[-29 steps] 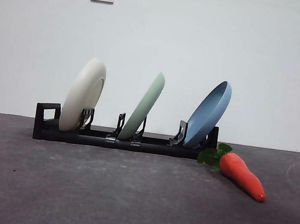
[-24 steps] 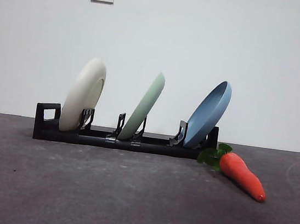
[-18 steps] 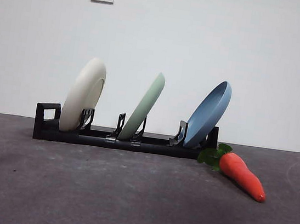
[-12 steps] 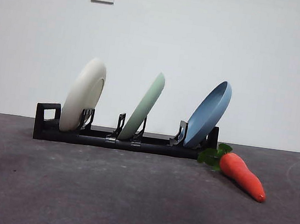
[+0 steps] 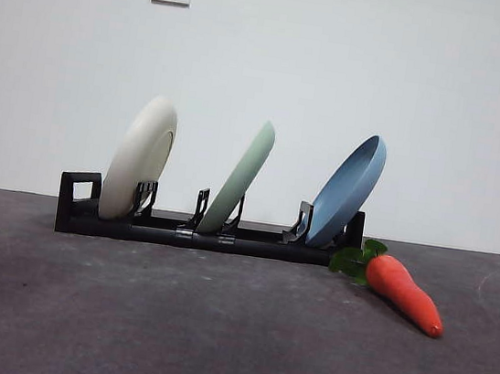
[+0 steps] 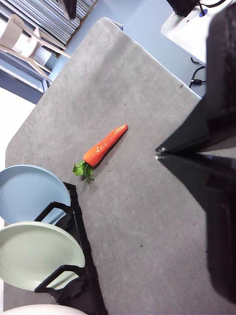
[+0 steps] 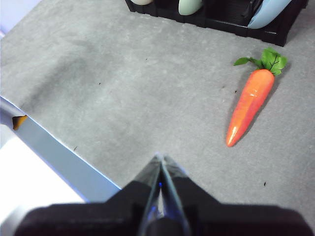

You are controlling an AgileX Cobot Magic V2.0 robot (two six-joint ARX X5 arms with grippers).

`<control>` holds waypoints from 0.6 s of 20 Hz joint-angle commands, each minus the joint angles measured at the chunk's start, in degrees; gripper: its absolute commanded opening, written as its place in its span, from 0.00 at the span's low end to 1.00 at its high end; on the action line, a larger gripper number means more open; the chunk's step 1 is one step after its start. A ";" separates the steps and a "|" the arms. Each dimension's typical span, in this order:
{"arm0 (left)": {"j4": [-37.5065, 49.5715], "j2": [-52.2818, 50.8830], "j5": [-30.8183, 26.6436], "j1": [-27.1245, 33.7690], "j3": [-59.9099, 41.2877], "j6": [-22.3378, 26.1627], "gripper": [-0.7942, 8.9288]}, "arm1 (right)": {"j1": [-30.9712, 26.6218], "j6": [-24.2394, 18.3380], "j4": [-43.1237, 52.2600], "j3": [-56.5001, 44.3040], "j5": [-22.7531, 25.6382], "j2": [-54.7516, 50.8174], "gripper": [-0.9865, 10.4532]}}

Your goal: Take the green plate from the plate rack,put the plate on the table,take the carrot from the table,put the carrot in the plate

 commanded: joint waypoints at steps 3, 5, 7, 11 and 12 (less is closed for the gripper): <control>0.15 -0.02 0.20 0.07 0.15 1.40 0.68 | 0.13 2.05 0.39 0.13 -0.02 -0.20 0.60; 0.24 -0.02 0.22 0.07 0.15 1.38 0.71 | 0.13 2.38 0.33 0.13 -0.02 -0.20 0.69; 0.57 0.22 0.22 0.07 0.15 1.22 0.71 | 0.13 2.40 0.33 0.13 -0.02 -0.20 0.69; 2.84 1.42 -0.17 -0.02 1.07 1.01 0.71 | 0.13 2.62 0.33 0.13 -0.04 -0.20 0.69; 3.30 2.25 -0.55 -0.17 2.03 1.03 0.71 | 0.13 2.62 0.33 0.13 -0.04 -0.20 0.69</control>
